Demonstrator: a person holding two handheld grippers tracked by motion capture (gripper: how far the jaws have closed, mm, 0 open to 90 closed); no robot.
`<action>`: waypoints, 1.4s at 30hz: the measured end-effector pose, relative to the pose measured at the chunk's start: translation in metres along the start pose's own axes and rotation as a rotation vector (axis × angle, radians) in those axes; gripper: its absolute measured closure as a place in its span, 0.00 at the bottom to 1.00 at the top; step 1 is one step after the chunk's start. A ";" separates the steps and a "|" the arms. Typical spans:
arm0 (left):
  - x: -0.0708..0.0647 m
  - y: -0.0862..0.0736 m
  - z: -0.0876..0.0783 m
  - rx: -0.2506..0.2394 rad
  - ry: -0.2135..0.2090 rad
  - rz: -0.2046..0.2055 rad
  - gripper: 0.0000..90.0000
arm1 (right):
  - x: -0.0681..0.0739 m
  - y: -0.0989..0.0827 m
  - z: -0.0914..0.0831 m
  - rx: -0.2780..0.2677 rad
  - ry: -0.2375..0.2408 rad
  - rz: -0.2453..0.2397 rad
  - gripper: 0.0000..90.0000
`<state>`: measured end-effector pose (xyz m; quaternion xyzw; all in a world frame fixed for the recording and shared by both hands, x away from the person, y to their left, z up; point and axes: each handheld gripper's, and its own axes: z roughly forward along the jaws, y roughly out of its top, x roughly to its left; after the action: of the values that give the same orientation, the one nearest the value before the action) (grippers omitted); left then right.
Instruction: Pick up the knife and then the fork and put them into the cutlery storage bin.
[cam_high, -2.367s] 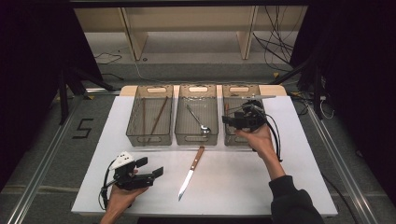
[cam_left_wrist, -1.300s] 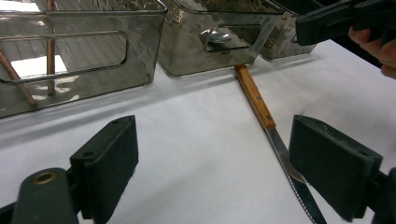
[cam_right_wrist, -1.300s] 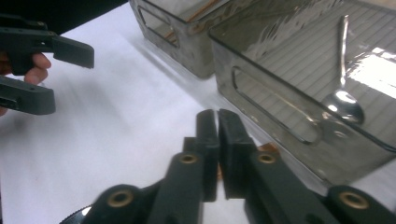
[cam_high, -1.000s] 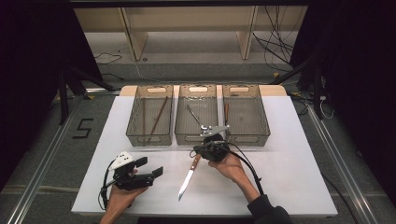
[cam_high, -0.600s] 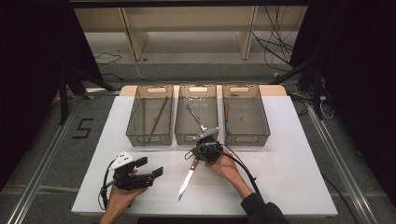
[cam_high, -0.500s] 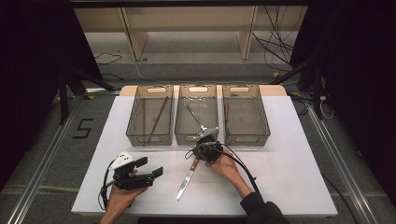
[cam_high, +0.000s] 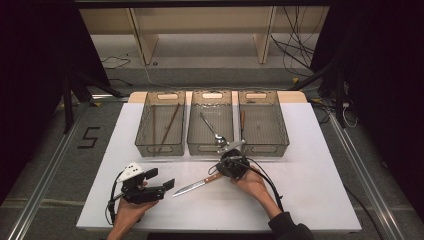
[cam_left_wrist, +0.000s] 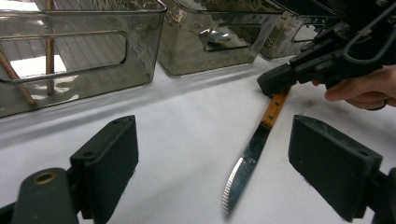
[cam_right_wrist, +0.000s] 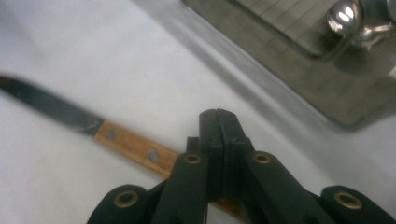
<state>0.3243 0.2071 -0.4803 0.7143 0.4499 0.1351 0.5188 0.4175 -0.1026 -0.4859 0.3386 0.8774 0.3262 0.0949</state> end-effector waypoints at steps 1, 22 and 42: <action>0.000 0.000 0.000 -0.001 0.000 -0.001 0.18 | 0.001 -0.003 -0.002 0.001 0.003 0.000 1.00; 0.000 0.000 0.000 0.000 0.003 0.002 0.18 | 0.012 -0.003 -0.023 0.057 0.135 -0.116 0.63; 0.000 0.000 0.000 -0.002 0.002 0.001 0.18 | 0.025 0.009 -0.008 0.200 0.134 -0.288 0.75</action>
<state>0.3243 0.2072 -0.4802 0.7139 0.4499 0.1363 0.5191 0.4003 -0.0857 -0.4731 0.1949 0.9492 0.2422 0.0480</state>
